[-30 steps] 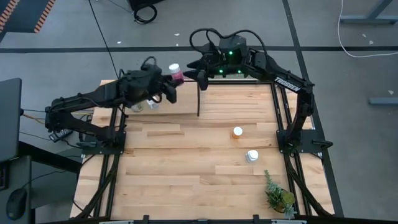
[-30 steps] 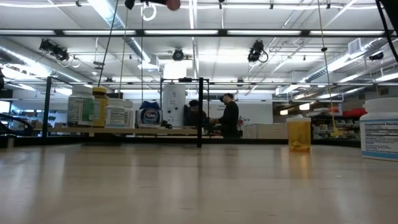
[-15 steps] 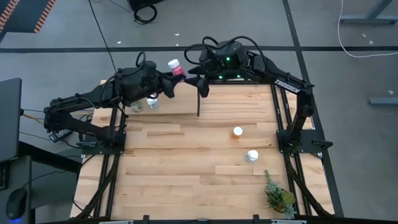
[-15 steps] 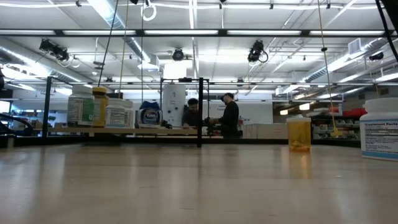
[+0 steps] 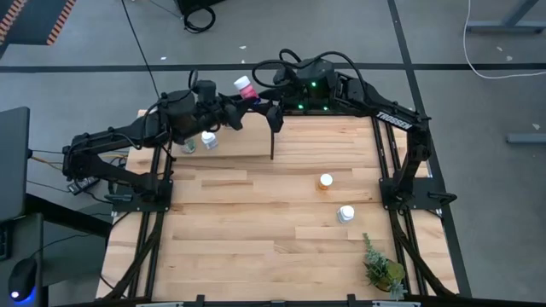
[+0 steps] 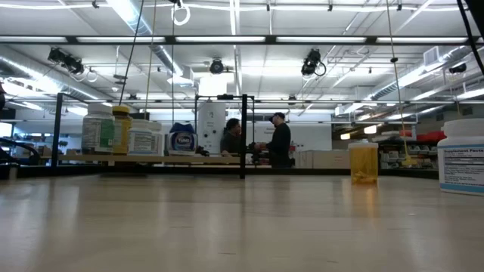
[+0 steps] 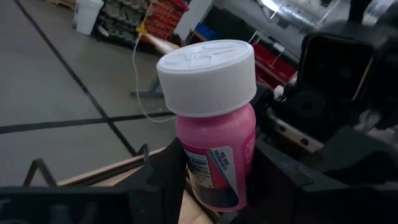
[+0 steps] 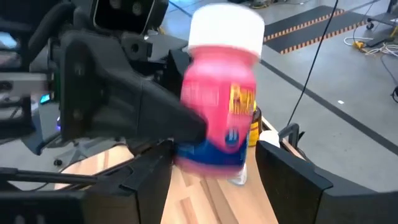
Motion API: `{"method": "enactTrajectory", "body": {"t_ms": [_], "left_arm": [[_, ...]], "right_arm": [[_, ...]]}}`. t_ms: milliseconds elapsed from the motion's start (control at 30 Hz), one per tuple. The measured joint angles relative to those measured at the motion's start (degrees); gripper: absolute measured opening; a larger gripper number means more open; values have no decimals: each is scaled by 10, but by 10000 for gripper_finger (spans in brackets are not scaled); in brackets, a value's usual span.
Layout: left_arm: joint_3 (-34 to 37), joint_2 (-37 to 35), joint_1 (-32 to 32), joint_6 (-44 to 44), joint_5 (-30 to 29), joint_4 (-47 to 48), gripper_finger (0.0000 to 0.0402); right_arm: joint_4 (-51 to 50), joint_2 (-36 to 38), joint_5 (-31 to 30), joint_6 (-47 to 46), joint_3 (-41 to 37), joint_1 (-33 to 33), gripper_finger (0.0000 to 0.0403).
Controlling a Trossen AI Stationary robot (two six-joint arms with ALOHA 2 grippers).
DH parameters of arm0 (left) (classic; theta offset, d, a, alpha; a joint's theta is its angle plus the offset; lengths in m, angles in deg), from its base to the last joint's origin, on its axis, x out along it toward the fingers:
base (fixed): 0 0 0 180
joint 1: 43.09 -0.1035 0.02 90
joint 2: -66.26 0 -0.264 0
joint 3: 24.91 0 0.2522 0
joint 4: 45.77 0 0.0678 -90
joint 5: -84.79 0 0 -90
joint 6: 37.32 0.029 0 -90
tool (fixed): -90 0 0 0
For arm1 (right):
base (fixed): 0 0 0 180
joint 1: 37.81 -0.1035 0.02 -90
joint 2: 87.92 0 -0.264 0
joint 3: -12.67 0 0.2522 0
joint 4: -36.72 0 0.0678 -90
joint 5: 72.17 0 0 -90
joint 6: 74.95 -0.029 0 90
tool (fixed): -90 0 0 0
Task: Pick and place medicine bottles onto shelf by color
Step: Put the pink medicine bottle on the shelf
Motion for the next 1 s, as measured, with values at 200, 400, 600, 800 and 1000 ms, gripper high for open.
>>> {"method": "enactTrajectory", "body": {"t_ms": [200, 400, 600, 800, 1000], "left_arm": [[0, 11, 0, -6, 13, -31, 161], [0, 18, 3, -12, 21, -45, 162], [0, 19, 3, -12, 22, -45, 169], [0, 20, 3, 3, 24, -44, 177], [0, 20, 0, 19, 29, -41, 185]], "right_arm": [[3, 0, -1, -1, 0, -1, 237], [5, 0, -8, 9, 0, -3, 237], [5, 0, -14, 9, 0, -4, 220], [5, 0, -30, 19, 0, -4, 185], [0, 0, -42, 35, 0, -4, 186]]}}
